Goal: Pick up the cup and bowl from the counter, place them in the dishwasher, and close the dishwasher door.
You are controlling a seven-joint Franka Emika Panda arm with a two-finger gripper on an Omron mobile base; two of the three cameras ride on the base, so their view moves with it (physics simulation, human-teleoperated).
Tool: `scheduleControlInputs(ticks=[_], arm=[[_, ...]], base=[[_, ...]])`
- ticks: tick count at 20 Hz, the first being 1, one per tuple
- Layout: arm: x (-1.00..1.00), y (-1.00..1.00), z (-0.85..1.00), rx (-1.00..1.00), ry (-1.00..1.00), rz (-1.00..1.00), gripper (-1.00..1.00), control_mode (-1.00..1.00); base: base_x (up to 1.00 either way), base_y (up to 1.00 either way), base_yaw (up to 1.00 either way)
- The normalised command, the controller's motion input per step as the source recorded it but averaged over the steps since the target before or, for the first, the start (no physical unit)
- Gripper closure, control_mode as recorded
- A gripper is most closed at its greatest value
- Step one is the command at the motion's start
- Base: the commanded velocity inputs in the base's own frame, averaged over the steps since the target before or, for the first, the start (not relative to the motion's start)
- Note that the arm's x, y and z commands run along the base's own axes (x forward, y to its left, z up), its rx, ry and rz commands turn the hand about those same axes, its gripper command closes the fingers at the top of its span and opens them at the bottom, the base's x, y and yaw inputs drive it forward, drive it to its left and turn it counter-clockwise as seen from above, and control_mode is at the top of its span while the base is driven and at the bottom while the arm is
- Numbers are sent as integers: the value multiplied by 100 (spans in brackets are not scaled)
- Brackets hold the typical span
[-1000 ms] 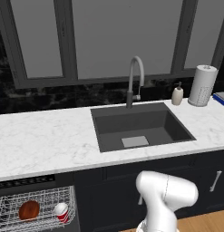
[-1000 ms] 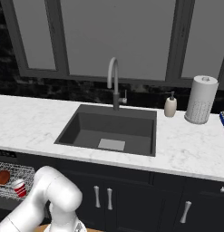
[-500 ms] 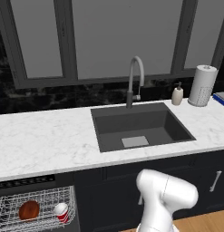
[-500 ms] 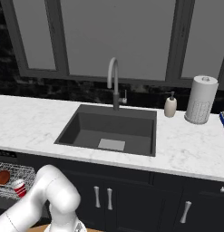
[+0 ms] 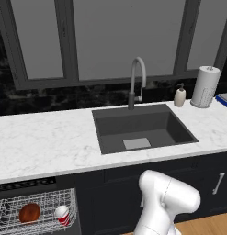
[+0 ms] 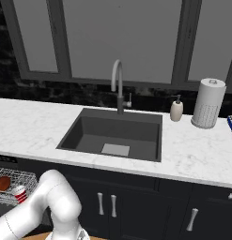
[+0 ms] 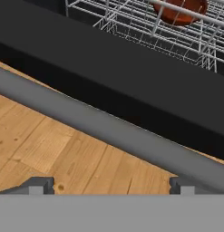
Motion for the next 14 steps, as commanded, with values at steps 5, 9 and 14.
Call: scheduleControlInputs(ticks=[5, 9, 14], arm=[[92, -26, -100, -4, -36, -11, -100, -100], [43, -54, -100, 0, -55, -13, -100, -100], [88, -93, -100, 1, -50, -17, -100, -100]], base=[[0, 0, 0], [0, 0, 0], [0, 0, 0]])
